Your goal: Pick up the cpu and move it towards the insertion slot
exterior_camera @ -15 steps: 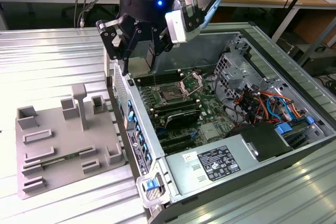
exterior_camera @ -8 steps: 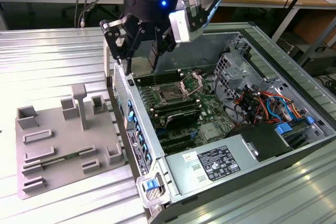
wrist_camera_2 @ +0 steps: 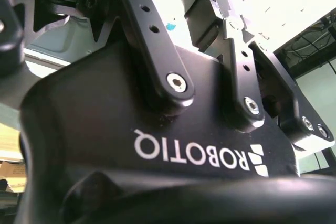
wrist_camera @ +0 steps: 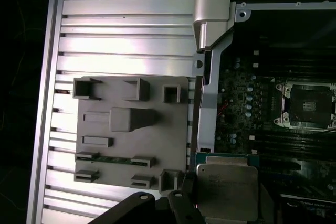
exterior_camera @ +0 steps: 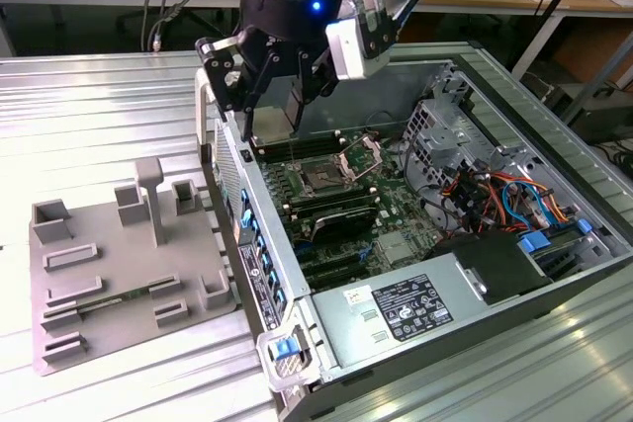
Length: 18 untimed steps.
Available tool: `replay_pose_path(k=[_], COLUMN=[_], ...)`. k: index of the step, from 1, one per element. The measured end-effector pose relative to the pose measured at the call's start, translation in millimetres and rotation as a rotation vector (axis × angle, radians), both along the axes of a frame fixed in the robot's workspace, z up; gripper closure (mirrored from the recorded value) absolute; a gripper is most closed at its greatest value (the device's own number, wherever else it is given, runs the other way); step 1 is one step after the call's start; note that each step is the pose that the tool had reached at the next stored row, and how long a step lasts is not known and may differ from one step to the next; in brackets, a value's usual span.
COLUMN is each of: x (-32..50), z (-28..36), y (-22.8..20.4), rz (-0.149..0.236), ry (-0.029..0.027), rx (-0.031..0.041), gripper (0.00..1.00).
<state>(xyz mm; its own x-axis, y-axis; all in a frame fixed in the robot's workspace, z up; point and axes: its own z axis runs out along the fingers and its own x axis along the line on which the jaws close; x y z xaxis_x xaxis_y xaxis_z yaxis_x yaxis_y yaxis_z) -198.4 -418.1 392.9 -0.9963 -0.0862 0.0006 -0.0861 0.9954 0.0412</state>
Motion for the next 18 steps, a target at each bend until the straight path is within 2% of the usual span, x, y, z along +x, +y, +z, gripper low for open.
replay_pose_path(k=[18], x=[10.7], z=[0.0], y=[0.0], rz=[0.000], ry=[0.0000], rx=[0.0000], gripper=[0.45])
